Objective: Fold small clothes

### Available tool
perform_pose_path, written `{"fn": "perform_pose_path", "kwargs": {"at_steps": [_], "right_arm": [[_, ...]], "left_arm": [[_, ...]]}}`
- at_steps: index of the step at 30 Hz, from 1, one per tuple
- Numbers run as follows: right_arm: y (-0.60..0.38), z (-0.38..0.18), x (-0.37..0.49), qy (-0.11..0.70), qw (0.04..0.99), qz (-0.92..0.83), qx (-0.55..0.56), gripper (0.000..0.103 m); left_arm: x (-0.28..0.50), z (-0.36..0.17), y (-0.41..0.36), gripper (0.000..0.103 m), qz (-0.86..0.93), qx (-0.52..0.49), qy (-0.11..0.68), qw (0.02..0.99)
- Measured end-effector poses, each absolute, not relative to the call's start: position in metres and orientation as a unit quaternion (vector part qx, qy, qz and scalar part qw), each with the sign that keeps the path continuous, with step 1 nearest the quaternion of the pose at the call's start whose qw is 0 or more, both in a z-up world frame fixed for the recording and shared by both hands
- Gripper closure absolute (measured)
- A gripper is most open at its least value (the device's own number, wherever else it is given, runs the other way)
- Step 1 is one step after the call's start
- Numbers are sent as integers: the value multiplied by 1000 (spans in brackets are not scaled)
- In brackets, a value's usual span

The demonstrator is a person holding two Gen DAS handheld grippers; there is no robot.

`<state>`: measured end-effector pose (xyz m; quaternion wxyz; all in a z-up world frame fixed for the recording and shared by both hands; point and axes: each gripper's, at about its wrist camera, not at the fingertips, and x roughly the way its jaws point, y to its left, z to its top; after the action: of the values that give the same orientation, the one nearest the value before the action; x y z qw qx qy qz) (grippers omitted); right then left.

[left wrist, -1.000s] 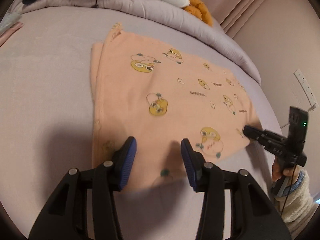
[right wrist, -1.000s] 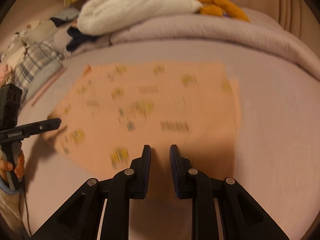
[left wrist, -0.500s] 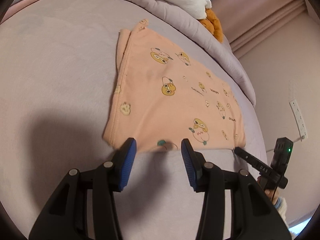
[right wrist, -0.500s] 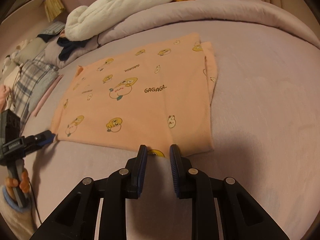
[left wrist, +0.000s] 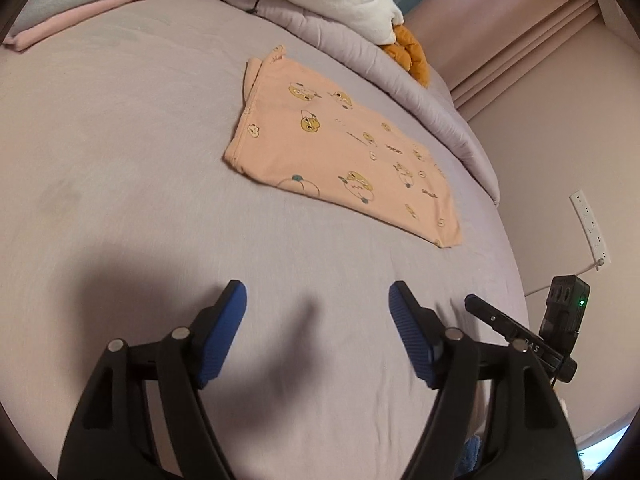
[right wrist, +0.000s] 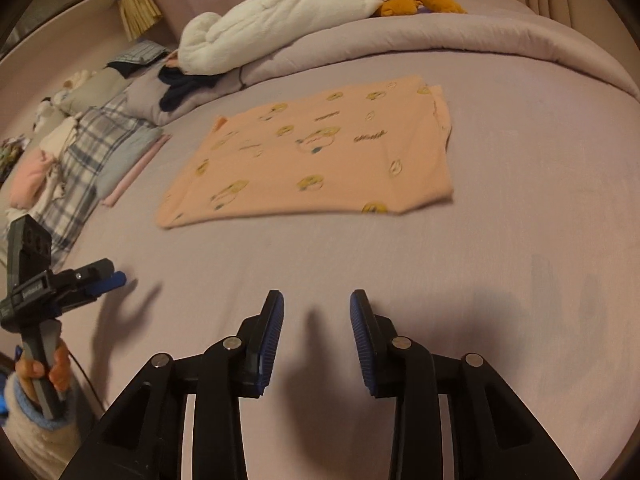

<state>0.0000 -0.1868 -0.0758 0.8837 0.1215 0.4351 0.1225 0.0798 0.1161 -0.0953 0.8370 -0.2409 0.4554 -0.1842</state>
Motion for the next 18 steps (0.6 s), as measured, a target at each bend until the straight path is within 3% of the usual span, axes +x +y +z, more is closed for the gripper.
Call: {"fn": "perform_pose_path", "kwargs": {"at_steps": [1, 3, 8, 11, 13, 18], "right_arm": [[-187, -75, -5, 432, 884, 125, 129, 67], [-187, -74, -7, 430, 883, 128, 135, 52], [-187, -71, -25, 411, 883, 136, 179, 48], [-185, -71, -39, 391, 885, 129, 216, 40], [-181, -67, -45, 377, 887, 134, 229, 39], [-170, -55, -52, 356, 900, 131, 216, 29]], "left_arm": [[74, -94, 115, 21, -178, -243, 455, 838], [65, -92, 113, 20, -176, -246, 450, 840], [45, -87, 101, 17, -173, -236, 449, 844], [36, -79, 95, 12, -192, -242, 436, 845], [34, -71, 91, 0, -205, -246, 425, 846], [32, -58, 87, 1, -219, -253, 403, 852]]}}
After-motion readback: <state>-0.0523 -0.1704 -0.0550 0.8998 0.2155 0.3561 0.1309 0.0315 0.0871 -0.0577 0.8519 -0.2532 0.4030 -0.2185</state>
